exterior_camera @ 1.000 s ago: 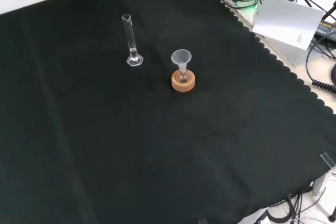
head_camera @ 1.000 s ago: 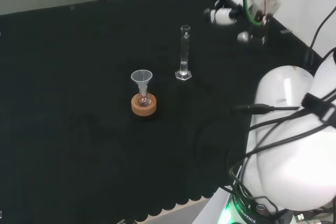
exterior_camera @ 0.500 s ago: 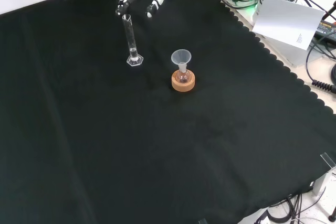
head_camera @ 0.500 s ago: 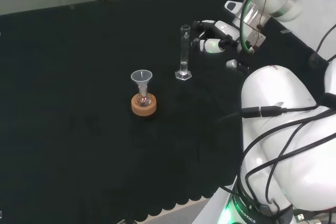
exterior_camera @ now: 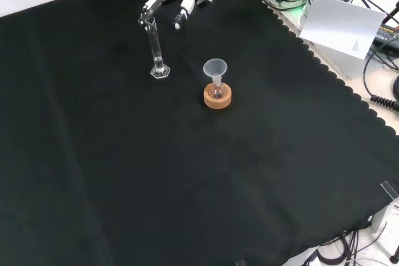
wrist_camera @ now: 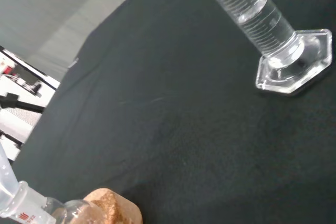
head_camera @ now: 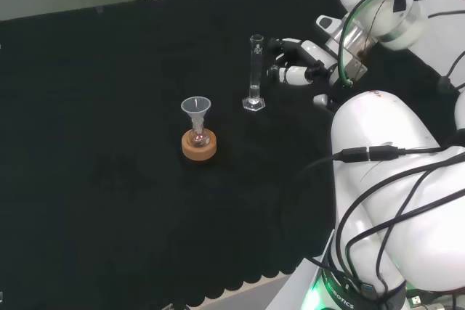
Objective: Pick up the graduated cylinder.
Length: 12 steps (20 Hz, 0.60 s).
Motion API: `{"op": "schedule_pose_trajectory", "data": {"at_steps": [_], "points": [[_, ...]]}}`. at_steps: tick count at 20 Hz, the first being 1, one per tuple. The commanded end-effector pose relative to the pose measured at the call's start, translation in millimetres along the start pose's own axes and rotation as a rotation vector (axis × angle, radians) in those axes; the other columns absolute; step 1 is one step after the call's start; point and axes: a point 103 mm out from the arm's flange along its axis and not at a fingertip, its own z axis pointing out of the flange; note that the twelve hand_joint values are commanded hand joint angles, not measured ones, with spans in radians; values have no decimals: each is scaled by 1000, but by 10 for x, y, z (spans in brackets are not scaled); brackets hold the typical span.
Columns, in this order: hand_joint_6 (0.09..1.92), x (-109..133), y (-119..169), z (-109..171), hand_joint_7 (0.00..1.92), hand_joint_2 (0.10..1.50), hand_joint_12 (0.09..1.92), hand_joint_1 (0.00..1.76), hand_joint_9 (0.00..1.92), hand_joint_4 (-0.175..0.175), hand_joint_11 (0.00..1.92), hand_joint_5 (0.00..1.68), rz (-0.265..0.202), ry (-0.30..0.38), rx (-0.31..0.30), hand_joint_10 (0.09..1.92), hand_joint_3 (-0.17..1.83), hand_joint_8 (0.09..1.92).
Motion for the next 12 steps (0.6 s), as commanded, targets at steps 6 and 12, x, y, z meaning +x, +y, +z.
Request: {"op": "schedule_pose_trajectory", "data": {"at_steps": [6,12], "points": [[87,-145,233,386,284,1019,1318,889,499,-49,282,435,-60,149,-48,613,-175,655],[87,-95,313,437,283,994,1311,880,504,-51,301,435,-84,215,-81,609,-175,650]]}}
